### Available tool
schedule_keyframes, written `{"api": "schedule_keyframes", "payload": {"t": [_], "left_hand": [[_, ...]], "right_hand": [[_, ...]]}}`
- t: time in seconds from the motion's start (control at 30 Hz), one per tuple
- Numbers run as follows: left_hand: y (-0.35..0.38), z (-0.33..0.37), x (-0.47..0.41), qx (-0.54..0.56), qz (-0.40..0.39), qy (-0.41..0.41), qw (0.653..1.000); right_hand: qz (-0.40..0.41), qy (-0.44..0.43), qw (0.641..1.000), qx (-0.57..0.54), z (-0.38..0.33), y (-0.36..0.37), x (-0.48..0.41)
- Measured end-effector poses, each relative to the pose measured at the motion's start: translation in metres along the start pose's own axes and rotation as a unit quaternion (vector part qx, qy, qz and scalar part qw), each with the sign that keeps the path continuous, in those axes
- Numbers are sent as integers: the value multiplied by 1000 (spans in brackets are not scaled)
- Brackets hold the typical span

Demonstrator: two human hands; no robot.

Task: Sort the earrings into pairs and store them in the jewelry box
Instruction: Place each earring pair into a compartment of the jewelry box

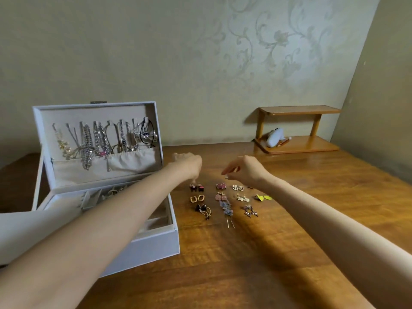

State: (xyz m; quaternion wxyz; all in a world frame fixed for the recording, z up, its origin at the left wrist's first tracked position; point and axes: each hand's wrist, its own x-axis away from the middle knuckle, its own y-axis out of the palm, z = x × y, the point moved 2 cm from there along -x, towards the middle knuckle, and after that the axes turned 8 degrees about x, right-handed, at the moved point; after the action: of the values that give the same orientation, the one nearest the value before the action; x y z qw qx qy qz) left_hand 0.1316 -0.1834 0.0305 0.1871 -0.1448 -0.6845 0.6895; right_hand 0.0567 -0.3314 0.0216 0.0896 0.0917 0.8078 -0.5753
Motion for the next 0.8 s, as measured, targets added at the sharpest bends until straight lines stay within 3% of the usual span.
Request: {"api": "schedule_keyframes", "payload": {"t": [0.17, 0.6, 0.8], "left_hand": [[15, -10, 2, 17, 21, 15, 1000], [17, -15, 1, 35, 59, 18, 997], [2, -22, 11, 108, 96, 37, 989]], "right_hand": [[-32, -15, 999, -4, -31, 33, -19], [-21, 29, 999, 33, -44, 59, -33], [-12, 47, 998, -48, -45, 41, -34]]}}
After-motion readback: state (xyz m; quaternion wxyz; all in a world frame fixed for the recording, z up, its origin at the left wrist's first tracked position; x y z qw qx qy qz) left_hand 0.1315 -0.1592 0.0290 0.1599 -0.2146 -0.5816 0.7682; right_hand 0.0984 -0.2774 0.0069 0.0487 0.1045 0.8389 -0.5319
